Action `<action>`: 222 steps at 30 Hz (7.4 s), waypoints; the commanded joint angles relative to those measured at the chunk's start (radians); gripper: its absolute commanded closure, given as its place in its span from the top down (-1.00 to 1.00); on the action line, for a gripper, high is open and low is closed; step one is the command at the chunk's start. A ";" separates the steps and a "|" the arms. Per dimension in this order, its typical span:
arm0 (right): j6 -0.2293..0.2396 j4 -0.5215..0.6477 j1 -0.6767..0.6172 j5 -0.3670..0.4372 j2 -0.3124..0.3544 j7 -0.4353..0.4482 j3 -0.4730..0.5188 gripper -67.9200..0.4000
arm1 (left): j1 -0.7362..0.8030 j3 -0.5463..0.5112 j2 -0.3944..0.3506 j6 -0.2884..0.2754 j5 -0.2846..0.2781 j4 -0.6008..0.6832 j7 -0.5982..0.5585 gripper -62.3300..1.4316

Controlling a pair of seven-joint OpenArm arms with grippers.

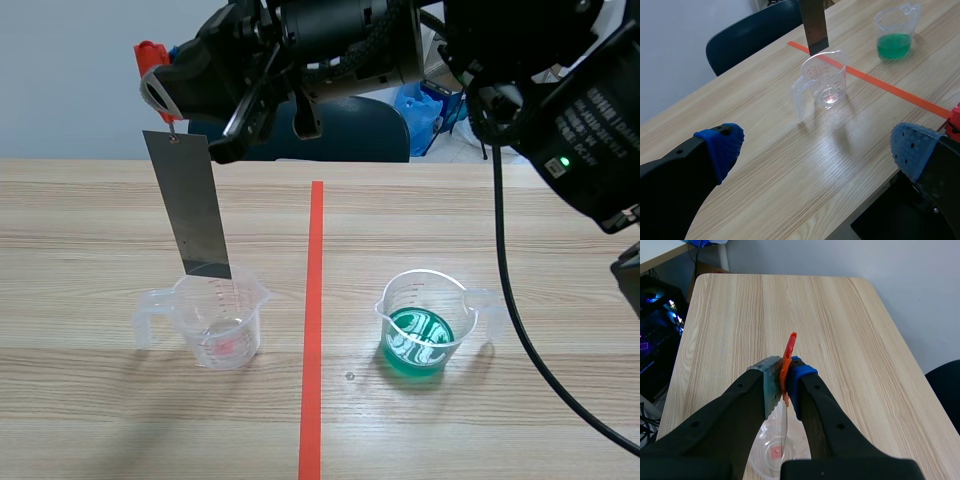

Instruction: Do the redox reaction experiment

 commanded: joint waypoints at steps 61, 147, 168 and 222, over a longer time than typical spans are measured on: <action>0.008 0.014 0.018 0.022 0.000 0.033 0.000 -0.97 | 0.002 0.005 0.005 -0.003 -0.010 0.006 -0.014 1.00; 0.008 -0.368 -0.044 -0.412 -0.067 0.471 -0.129 -0.97 | 0.002 0.005 0.002 -0.003 -0.010 0.006 -0.013 1.00; 0.008 -0.368 -0.043 -0.442 -0.067 0.467 -0.129 -0.97 | 0.002 0.005 0.002 -0.003 -0.010 0.006 -0.013 1.00; 0.008 -0.217 -0.194 -0.396 -0.093 0.467 -0.129 1.00 | 0.002 0.005 0.002 -0.003 -0.010 0.006 -0.013 1.00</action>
